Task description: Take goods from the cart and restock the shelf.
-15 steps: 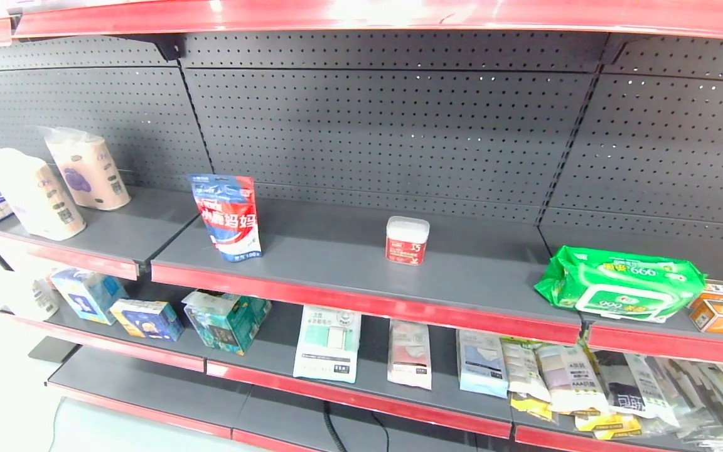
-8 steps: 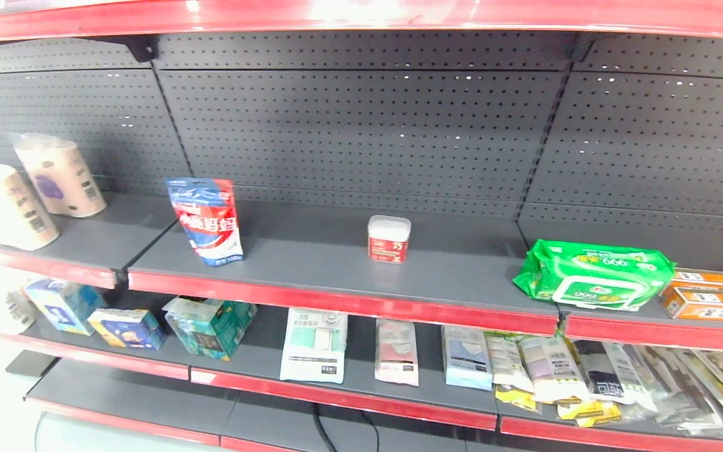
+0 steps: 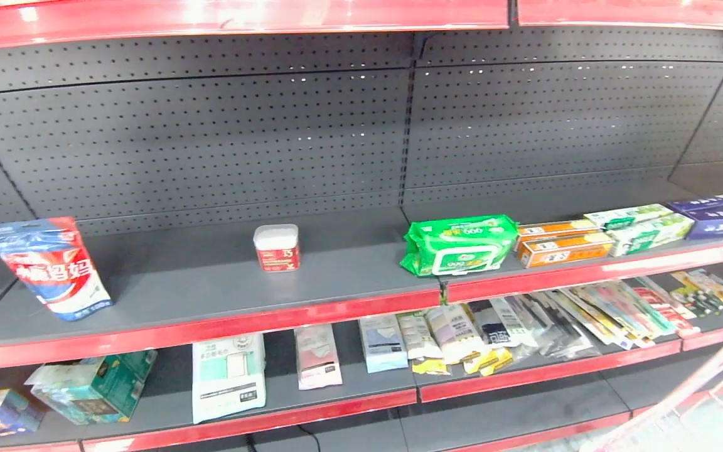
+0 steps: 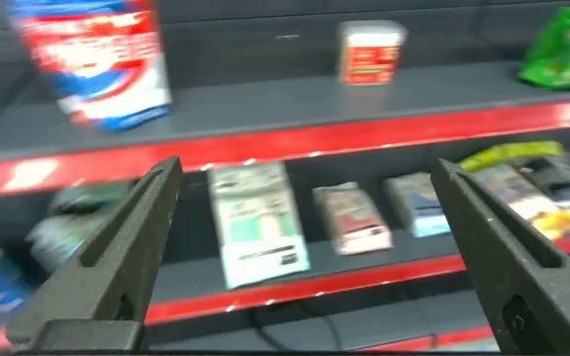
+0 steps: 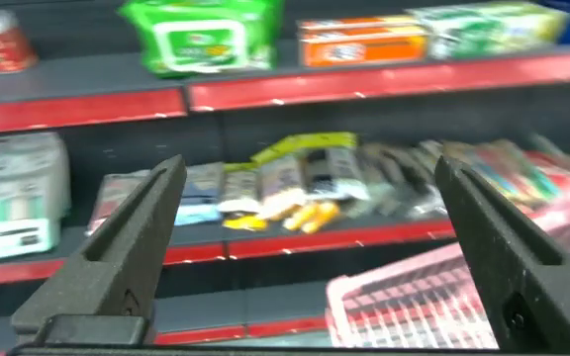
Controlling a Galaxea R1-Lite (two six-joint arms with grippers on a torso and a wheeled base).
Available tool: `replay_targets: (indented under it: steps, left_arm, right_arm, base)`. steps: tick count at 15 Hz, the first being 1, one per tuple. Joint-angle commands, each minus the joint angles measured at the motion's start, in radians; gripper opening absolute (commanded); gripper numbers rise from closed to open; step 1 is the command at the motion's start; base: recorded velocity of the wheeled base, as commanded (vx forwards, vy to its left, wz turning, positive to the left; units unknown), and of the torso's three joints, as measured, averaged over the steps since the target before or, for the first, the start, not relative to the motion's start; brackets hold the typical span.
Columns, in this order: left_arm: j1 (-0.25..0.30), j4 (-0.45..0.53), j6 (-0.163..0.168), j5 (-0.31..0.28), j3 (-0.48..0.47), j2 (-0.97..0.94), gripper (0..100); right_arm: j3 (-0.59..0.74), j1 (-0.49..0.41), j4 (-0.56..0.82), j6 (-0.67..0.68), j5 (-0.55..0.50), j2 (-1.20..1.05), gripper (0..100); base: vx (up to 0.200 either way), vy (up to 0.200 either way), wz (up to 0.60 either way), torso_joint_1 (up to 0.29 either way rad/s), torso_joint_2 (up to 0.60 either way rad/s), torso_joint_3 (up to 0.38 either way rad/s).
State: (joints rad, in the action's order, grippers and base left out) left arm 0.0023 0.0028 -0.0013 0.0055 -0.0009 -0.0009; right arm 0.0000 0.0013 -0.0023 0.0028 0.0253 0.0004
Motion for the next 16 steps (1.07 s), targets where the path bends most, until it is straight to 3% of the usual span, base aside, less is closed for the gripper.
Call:
replay_targets:
  steps: [1,12,16]
  left_arm:
    - [0.001,0.0,0.0,0.001,-0.001,0.001,100]
    - [0.001,0.0,0.0,0.001,0.001,0.001,100]
    - [0.001,0.0,0.0,0.001,-0.001,0.001,100]
  right_arm:
    - [0.0,0.0,-0.001,0.0,0.001,0.001,100]
    - [0.0,0.0,-0.001,0.0,0.002,0.001,100]
    - [0.0,0.0,-0.001,0.0,0.002,0.001,100]
  base:
    - [0.0,0.0,-0.6,0.002,0.0,-0.002]
    - [0.0,0.0,-0.6,0.001,0.0,0.001]
    - [0.0,0.0,0.0,0.0,0.0,0.0]
